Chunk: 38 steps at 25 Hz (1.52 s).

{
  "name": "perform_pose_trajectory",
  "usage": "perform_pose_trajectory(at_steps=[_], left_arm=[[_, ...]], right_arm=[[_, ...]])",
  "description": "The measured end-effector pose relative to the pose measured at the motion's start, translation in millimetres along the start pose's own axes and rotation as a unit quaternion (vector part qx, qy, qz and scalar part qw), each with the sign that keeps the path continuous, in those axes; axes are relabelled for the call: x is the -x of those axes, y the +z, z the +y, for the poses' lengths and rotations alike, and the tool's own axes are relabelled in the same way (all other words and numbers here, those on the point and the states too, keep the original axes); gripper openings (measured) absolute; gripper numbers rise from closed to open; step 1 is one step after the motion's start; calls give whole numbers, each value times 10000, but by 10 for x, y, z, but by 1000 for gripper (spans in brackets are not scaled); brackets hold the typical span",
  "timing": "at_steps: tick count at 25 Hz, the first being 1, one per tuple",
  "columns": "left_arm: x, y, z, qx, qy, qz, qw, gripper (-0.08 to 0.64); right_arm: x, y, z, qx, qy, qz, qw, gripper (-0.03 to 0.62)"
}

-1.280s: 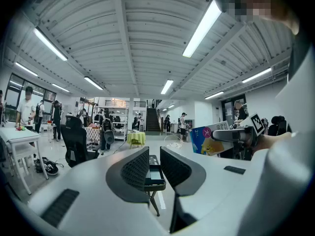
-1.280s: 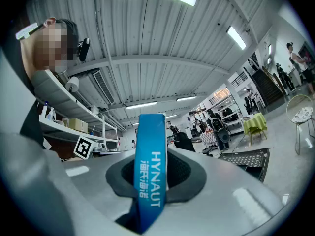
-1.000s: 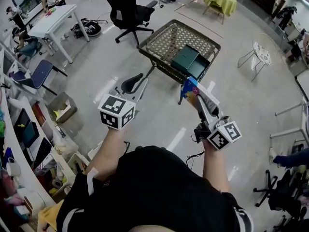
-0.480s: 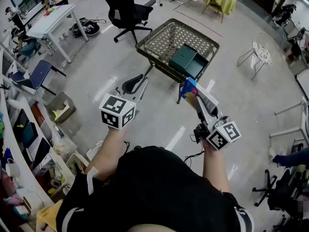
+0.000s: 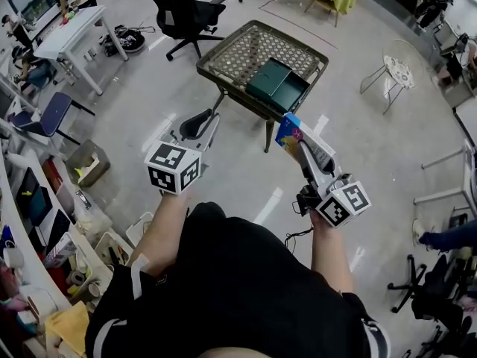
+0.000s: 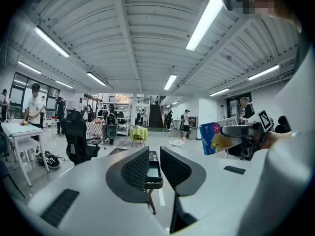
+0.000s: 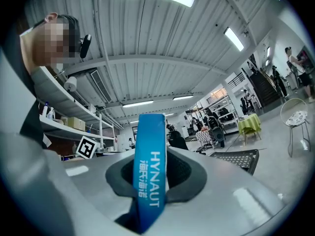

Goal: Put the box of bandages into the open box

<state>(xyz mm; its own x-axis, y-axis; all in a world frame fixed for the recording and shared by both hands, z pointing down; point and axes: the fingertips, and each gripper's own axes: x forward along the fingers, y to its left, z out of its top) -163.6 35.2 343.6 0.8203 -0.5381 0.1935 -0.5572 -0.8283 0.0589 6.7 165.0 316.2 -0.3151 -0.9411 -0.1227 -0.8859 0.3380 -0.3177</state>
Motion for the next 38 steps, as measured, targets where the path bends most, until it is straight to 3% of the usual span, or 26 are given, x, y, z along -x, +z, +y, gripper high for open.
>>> perform_pose_trajectory(at_steps=[8,14,26,38], left_arm=[[-351,-75,44,61,-99,137,9998,71],[-955,-194,269,216,-248,271,9991,71],[-2373,-276,1018,412,-576,691,9951,71],[-2978,-81,1522,396,-667,619,9951,70]], right_arm=[[-30,-139,-339,-298,-233,81,9992,84],[-274,-242,-806,-442,-465,251,9976,84],[-1423,-461,-1847,-755,-651,792,9919,84],[-2106,-389,-2316,-760,-752,904,9901,84]])
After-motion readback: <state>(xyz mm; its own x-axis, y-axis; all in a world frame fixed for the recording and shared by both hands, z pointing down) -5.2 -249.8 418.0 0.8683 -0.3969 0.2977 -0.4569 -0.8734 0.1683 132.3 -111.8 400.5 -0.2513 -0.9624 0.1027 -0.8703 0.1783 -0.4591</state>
